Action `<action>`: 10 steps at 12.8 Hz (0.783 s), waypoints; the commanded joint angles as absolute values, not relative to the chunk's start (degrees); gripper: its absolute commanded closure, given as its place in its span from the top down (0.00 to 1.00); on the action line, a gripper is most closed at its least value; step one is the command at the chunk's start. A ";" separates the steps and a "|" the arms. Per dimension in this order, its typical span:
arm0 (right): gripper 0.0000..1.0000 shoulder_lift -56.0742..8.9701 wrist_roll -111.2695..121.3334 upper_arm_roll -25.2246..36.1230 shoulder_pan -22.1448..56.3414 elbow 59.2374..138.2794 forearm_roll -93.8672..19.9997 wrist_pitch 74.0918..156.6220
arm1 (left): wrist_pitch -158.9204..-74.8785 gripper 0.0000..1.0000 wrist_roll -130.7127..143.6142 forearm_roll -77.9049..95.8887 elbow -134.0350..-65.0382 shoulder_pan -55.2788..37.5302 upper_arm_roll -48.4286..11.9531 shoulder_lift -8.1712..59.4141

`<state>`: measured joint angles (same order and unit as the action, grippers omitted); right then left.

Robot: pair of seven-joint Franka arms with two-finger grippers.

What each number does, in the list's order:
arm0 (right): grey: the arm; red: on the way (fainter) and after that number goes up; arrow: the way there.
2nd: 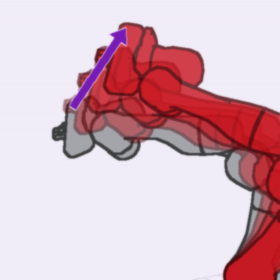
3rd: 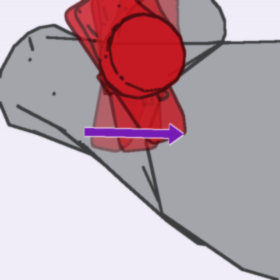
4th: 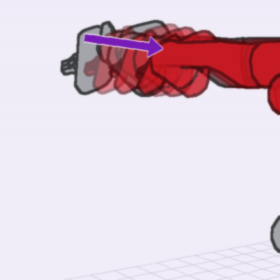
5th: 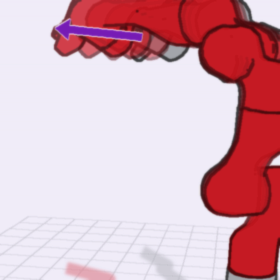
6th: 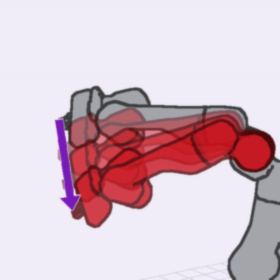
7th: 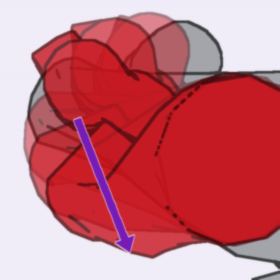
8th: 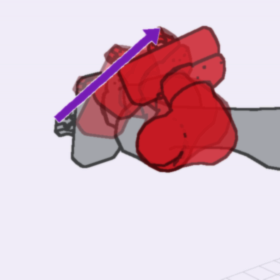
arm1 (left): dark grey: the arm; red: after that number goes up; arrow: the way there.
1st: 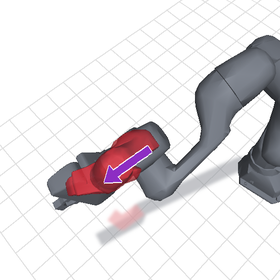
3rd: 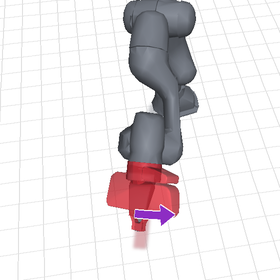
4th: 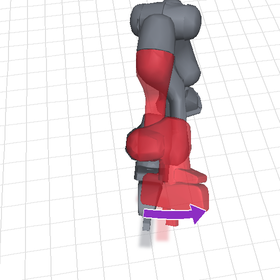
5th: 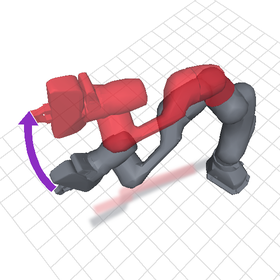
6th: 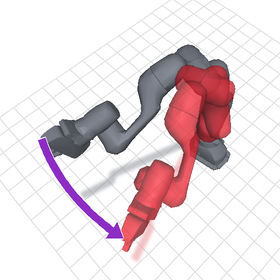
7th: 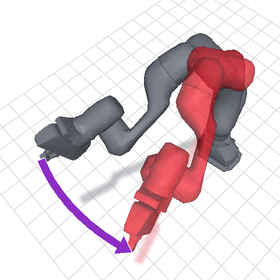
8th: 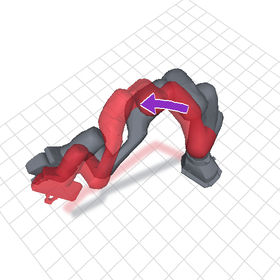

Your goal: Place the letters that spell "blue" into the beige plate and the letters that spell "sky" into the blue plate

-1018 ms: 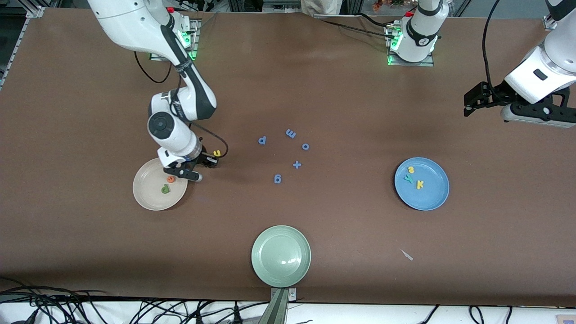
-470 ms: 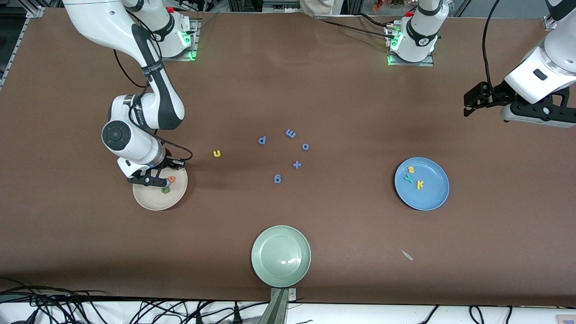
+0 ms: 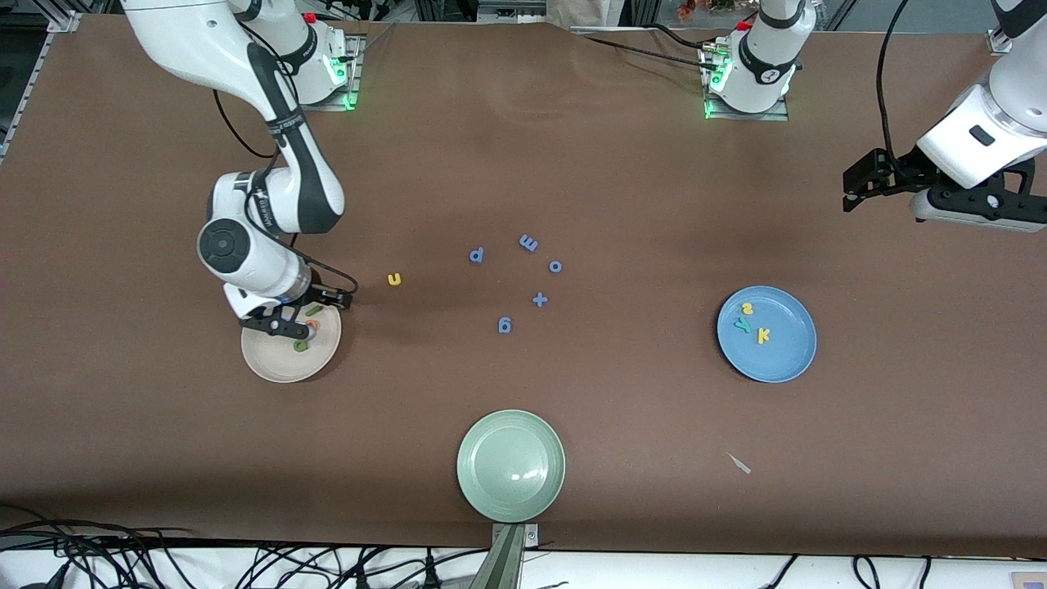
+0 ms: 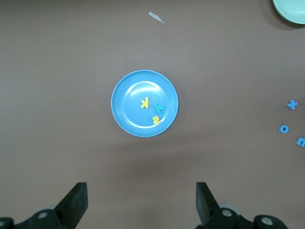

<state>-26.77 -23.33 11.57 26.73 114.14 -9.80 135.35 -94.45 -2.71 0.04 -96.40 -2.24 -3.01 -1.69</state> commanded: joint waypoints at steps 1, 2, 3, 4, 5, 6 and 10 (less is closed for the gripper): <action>0.84 -26.72 -32.23 7.92 28.12 114.61 -10.55 135.35 | -93.69 1.00 -3.08 -0.18 -95.19 -2.55 -3.60 -1.32; 0.84 -26.81 -34.52 6.69 28.47 115.22 -10.55 136.31 | -93.69 1.00 -3.08 -0.26 -95.19 -2.46 -3.60 -1.32; 0.84 -26.98 -36.63 5.72 28.91 116.44 -10.55 138.67 | -93.69 1.00 -3.08 -0.26 -95.19 -2.46 -3.60 -1.23; 0.84 -27.16 -37.61 5.36 29.70 117.59 -10.55 140.95 | -93.69 1.00 -3.08 -0.26 -95.10 -2.46 -3.60 -1.23; 0.84 -27.51 -38.23 5.36 30.49 118.55 -10.55 142.63 | -93.69 1.00 -3.08 -0.35 -95.10 -2.55 -3.60 -1.23; 0.84 -27.94 -38.49 5.27 30.93 119.00 -10.55 143.86 | -93.69 1.00 -3.08 -0.35 -95.10 -2.55 -3.60 -1.23; 0.83 -29.27 -38.85 5.27 32.08 122.16 -10.55 149.06 | -93.69 1.00 -3.08 -0.35 -95.10 -2.55 -3.69 -1.23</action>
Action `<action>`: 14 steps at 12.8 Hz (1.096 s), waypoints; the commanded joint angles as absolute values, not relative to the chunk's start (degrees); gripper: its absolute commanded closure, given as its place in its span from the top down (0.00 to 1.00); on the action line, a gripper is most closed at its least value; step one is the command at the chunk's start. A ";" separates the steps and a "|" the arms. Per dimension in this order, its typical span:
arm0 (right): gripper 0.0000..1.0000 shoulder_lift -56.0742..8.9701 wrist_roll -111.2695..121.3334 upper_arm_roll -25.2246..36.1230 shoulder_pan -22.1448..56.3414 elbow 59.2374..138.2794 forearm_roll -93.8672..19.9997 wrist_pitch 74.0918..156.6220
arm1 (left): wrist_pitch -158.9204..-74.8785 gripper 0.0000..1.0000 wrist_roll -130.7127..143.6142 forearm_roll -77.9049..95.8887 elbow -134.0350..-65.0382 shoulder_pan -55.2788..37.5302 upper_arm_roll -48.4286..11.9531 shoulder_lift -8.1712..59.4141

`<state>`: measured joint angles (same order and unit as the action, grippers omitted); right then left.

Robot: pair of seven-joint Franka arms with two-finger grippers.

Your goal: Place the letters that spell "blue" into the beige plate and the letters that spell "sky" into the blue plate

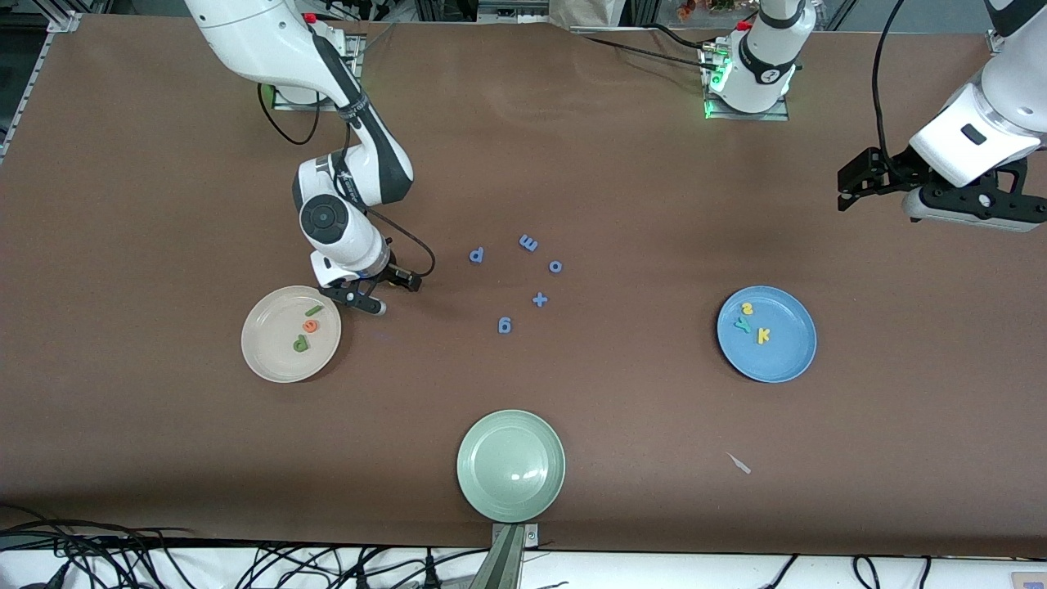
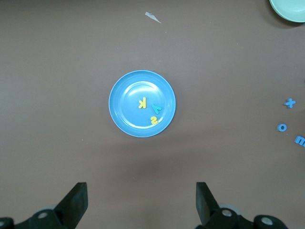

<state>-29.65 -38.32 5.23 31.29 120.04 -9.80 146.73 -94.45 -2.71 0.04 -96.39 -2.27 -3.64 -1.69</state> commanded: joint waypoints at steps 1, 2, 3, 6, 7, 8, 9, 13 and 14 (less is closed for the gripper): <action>0.81 -29.18 -38.85 5.27 32.08 122.17 -10.55 149.06 | -93.69 1.00 -3.08 -0.35 -95.10 -2.55 -3.69 -1.23; 0.76 -29.09 -38.85 5.27 32.08 122.52 -10.55 149.06 | -93.69 1.00 -3.08 -0.35 -95.10 -2.55 -3.69 -1.23; 0.68 -28.92 -38.76 5.27 32.08 122.52 -10.46 149.06 | -93.69 1.00 -3.08 -0.35 -95.18 -2.55 -3.69 -1.23; 0.42 -28.39 -37.97 5.27 32.08 122.52 -10.46 148.89 | -93.69 1.00 -3.08 -0.35 -95.19 -2.46 -3.60 -1.32; 0.31 -28.30 -37.88 5.27 32.08 122.52 -10.46 148.71 | -93.69 1.00 -3.08 -0.35 -95.19 -2.55 -3.69 -1.32; 0.19 -27.95 -37.45 5.27 32.08 122.52 -10.37 148.54 | -93.69 1.00 -3.08 -0.35 -95.19 -2.46 -3.60 -1.23; 0.08 -27.25 -37.18 5.27 32.08 122.52 -10.37 147.93 | -93.69 1.00 -3.08 -0.35 -95.19 -2.46 -3.60 -1.23; 0.08 -22.95 -27.37 9.55 31.90 117.54 -10.02 135.15 | -93.69 1.00 -3.43 -0.44 -95.19 -2.55 -3.69 -1.23; 0.08 -22.50 -23.07 11.76 31.90 114.90 -9.58 129.52 | -93.69 1.00 -3.43 -0.44 -95.19 -2.55 -3.69 -1.23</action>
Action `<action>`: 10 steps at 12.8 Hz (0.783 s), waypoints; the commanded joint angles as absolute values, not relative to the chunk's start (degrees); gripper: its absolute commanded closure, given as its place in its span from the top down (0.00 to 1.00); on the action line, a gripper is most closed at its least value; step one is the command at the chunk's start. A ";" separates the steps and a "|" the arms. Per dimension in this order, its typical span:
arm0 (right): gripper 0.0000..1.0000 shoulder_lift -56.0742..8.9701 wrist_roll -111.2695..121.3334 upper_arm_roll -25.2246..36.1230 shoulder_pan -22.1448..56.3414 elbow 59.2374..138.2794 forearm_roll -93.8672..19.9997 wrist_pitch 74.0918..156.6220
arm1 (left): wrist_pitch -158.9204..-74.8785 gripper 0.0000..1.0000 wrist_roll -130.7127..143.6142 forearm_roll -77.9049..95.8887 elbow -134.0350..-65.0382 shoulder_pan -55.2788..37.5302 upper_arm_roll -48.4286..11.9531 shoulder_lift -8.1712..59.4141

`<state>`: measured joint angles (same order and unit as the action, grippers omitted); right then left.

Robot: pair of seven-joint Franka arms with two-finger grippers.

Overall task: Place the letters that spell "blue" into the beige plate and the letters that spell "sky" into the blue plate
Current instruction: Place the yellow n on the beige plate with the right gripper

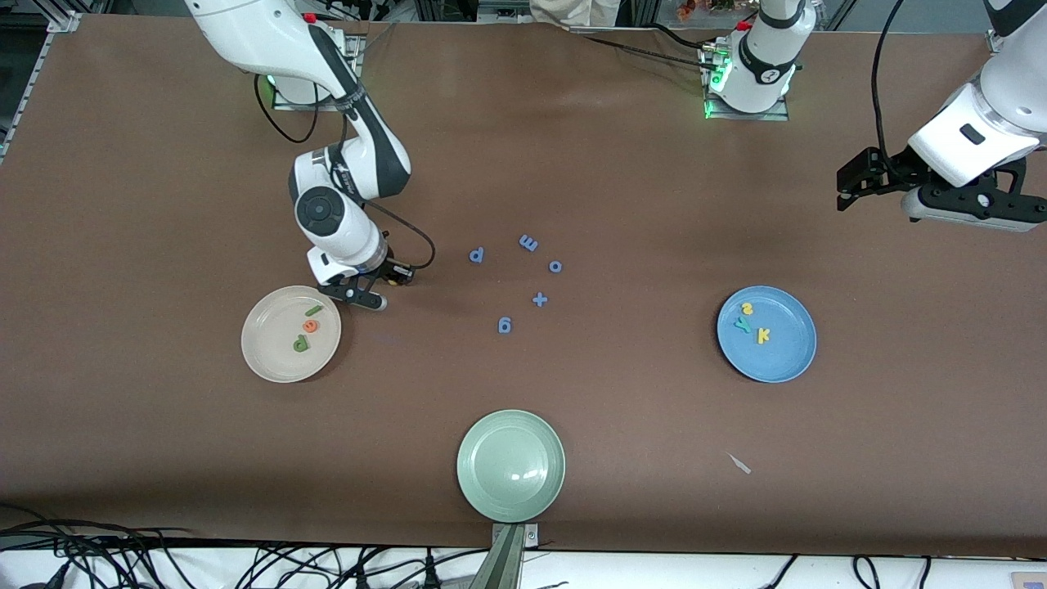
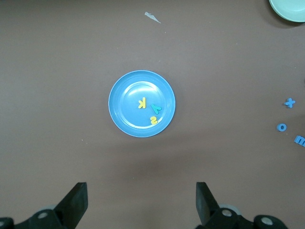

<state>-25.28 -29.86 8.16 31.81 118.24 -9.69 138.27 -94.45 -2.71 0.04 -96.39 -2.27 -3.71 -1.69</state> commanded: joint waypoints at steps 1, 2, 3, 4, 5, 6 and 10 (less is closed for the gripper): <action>0.08 -22.59 -18.24 15.43 31.90 112.26 -9.49 125.11 | -93.69 1.00 -3.43 -0.44 -95.19 -2.55 -3.60 -1.23; 0.08 -22.85 -13.50 17.73 31.47 110.41 -9.49 122.72 | -93.69 1.00 -3.43 -0.44 -95.19 -2.55 -3.69 -1.23; 0.08 -23.37 -10.58 19.41 30.94 109.69 -9.49 122.43 | -93.69 1.00 -3.43 -0.44 -95.19 -2.55 -3.69 -1.23; 0.09 -23.64 -8.46 20.73 30.42 109.60 -9.49 122.78 | -93.69 1.00 -3.25 -0.53 -95.19 -2.55 -3.69 -1.23; 0.10 -24.25 -6.61 21.26 29.63 109.16 -9.49 123.22 | -93.69 1.00 -3.51 -0.53 -95.19 -2.55 -3.69 -1.14; 0.12 -24.95 -5.29 21.27 28.14 108.29 -9.41 123.48 | -93.69 1.00 -3.60 -0.53 -95.19 -2.37 -3.60 -1.14; 1.00 -28.12 -5.44 21.18 25.49 102.06 -10.37 123.14 | -93.69 1.00 -3.34 -0.62 -95.19 -2.55 -3.69 -1.23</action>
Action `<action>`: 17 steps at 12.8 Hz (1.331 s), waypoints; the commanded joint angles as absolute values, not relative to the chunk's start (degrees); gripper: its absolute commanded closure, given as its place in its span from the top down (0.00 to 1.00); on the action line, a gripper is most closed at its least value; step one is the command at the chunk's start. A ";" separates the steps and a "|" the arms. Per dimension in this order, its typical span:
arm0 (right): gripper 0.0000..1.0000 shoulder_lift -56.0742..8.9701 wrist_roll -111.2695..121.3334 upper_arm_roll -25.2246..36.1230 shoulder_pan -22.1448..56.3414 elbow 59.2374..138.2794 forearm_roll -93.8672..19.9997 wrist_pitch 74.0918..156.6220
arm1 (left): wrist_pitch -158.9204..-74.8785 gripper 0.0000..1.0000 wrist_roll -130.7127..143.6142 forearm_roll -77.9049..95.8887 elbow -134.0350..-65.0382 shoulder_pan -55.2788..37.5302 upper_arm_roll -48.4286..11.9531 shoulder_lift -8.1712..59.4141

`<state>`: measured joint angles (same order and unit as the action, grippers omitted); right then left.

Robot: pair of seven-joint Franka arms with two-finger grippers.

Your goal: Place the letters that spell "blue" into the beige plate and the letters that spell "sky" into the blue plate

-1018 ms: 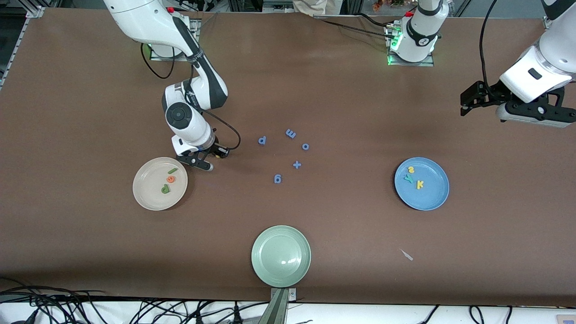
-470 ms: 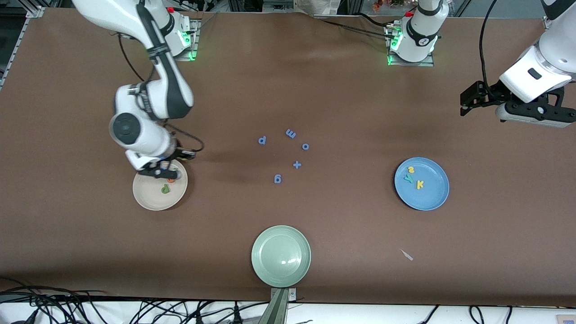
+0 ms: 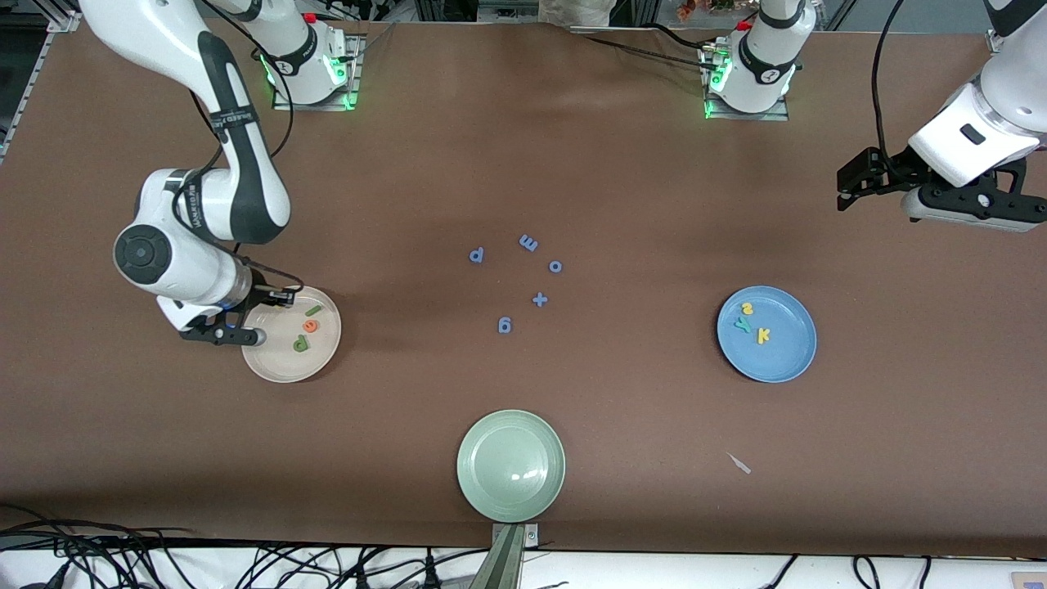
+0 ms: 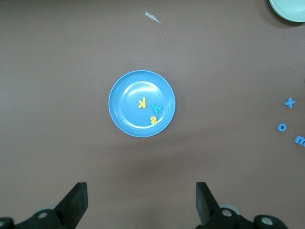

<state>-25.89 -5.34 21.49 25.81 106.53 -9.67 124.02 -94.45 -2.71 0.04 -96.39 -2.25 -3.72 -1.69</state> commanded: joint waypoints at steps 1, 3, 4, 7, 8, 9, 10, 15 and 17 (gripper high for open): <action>1.00 -28.47 -6.93 21.18 25.49 99.95 -10.46 122.79 | -93.69 1.00 -3.51 -0.62 -95.19 -2.46 -3.60 -1.23; 1.00 -28.48 -8.44 21.18 25.58 97.22 -10.46 121.82 | -93.60 1.00 -3.52 -0.62 -95.19 -2.46 -3.60 -1.23; 1.00 -28.22 -8.35 21.18 25.58 95.29 -10.46 120.25 | -93.60 1.00 -3.52 -0.62 -95.19 -2.46 -3.60 -1.23; 1.00 -26.99 -8.61 21.62 25.58 88.00 -10.37 110.51 | -93.60 1.00 -3.34 -0.62 -95.19 -2.46 -3.60 -1.23; 1.00 -25.16 -9.48 21.71 25.66 87.28 -10.37 108.22 | -93.60 1.00 -3.34 -0.62 -95.19 -2.46 -3.69 -1.23; 1.00 -22.70 -9.58 21.71 25.66 87.28 -10.28 106.63 | -93.60 1.00 -3.25 -0.62 -95.19 -2.46 -3.69 -1.23; 1.00 -20.24 -9.49 21.71 25.75 87.19 -10.20 104.44 | -93.60 1.00 -3.16 -0.62 -95.19 -2.55 -3.69 -1.23; 1.00 -12.57 -9.49 21.18 25.84 85.34 -9.58 97.74 | -93.60 1.00 -3.08 -0.62 -95.19 -2.55 -4.04 -1.23; 1.00 -12.22 -9.40 21.53 25.84 85.25 -9.84 97.12 | -93.60 1.00 -3.16 -0.62 -95.19 -2.46 -4.04 -1.23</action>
